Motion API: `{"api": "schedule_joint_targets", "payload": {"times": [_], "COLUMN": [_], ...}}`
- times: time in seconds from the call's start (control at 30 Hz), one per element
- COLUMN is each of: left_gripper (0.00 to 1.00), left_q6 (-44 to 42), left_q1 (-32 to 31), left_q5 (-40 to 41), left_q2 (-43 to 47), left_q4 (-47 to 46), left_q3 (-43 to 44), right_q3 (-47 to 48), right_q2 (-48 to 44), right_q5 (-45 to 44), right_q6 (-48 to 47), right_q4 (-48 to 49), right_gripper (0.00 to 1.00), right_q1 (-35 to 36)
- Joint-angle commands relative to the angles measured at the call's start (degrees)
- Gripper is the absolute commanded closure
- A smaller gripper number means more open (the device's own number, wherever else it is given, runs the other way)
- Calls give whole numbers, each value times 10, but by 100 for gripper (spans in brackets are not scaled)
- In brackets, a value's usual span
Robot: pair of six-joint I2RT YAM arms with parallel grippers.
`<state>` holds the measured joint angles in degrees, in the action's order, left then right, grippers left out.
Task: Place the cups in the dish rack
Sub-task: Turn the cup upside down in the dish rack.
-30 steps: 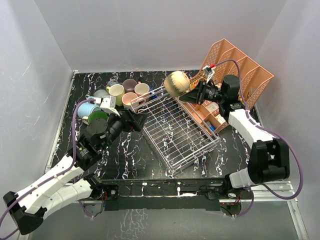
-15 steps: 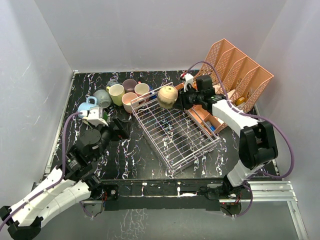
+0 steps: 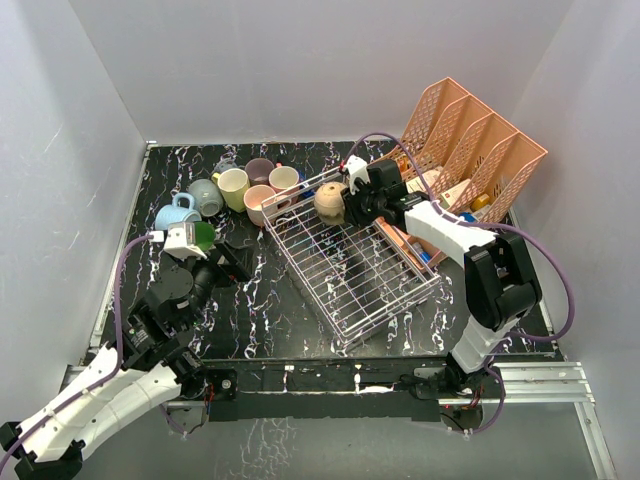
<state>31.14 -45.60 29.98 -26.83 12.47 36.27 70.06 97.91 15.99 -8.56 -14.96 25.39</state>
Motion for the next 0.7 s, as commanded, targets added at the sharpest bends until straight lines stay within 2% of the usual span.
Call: {"api": "schedule_joint_targets", "payload": {"times": [0.0, 0.23, 0.5, 0.67], "left_gripper": [13, 13, 13, 13], "left_q6": [1, 3, 8, 11], "left_q1": [-1, -1, -1, -1], "left_q5": [8, 0, -8, -12], "left_q2": [-3, -13, -21, -23], "left_q4": [-5, -8, -16, -20], "left_q3": [1, 3, 1, -3], "right_q3": [36, 2, 10, 6], "right_q2": [-11, -2, 36, 47], "right_q5": [-32, -36, -40, -54], "right_q6": [-8, -22, -24, -27], "right_q4": [128, 198, 199, 205], "right_gripper": [92, 90, 86, 73], "right_q1": [-3, -3, -3, -3]}}
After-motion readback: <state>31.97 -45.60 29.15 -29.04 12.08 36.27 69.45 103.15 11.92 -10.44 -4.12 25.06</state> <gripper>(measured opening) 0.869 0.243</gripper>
